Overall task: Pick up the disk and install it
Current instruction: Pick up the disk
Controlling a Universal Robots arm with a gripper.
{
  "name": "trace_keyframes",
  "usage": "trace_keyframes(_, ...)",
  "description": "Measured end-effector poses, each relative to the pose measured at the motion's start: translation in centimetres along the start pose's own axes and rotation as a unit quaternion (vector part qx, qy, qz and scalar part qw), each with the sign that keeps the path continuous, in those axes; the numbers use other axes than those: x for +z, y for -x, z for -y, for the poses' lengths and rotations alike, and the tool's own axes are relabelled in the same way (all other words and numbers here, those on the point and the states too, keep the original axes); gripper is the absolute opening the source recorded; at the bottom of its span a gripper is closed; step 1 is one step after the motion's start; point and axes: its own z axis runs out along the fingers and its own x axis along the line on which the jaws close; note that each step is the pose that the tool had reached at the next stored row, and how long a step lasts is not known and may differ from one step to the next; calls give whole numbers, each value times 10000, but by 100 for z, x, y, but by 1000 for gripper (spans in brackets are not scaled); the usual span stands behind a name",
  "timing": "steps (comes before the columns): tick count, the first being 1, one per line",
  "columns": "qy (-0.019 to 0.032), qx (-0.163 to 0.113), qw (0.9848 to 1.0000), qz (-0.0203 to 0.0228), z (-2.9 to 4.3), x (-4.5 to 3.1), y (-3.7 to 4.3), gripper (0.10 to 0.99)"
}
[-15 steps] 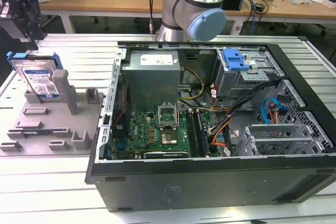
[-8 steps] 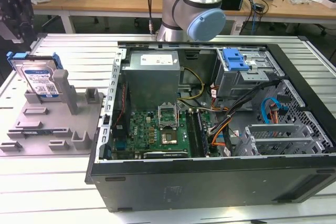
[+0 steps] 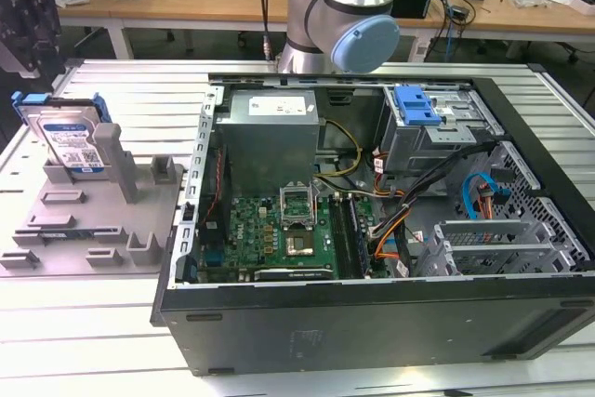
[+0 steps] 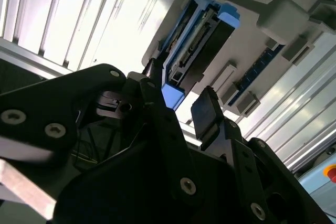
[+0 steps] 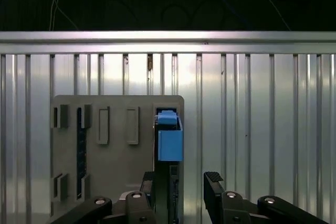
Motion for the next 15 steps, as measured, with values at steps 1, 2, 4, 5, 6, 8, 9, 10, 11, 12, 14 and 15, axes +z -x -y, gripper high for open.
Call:
trace_keyframes(1,0,0,10000,0,0,0,0,498)
trace_keyframes(2,0,0,10000,0,0,0,0,498)
trace_keyframes(4,-1,0,10000,1,-2,3,-1,498)
trace_keyframes(5,-1,0,10000,1,-7,5,-3,498)
trace_keyframes(6,-1,1,10000,0,-12,6,-6,498)
trace_keyframes(8,0,4,10000,0,-24,9,-12,498)
trace_keyframes(9,-1,4,10000,0,-29,11,-15,498)
trace_keyframes(10,0,5,10000,0,-37,14,-19,498)
trace_keyframes(11,0,5,10000,0,-44,18,-21,498)
trace_keyframes(12,-1,6,10000,0,-57,25,-23,498)
trace_keyframes(14,-3,6,10000,0,-81,38,-26,498)
trace_keyframes(15,-3,6,10000,0,-92,44,-27,498)
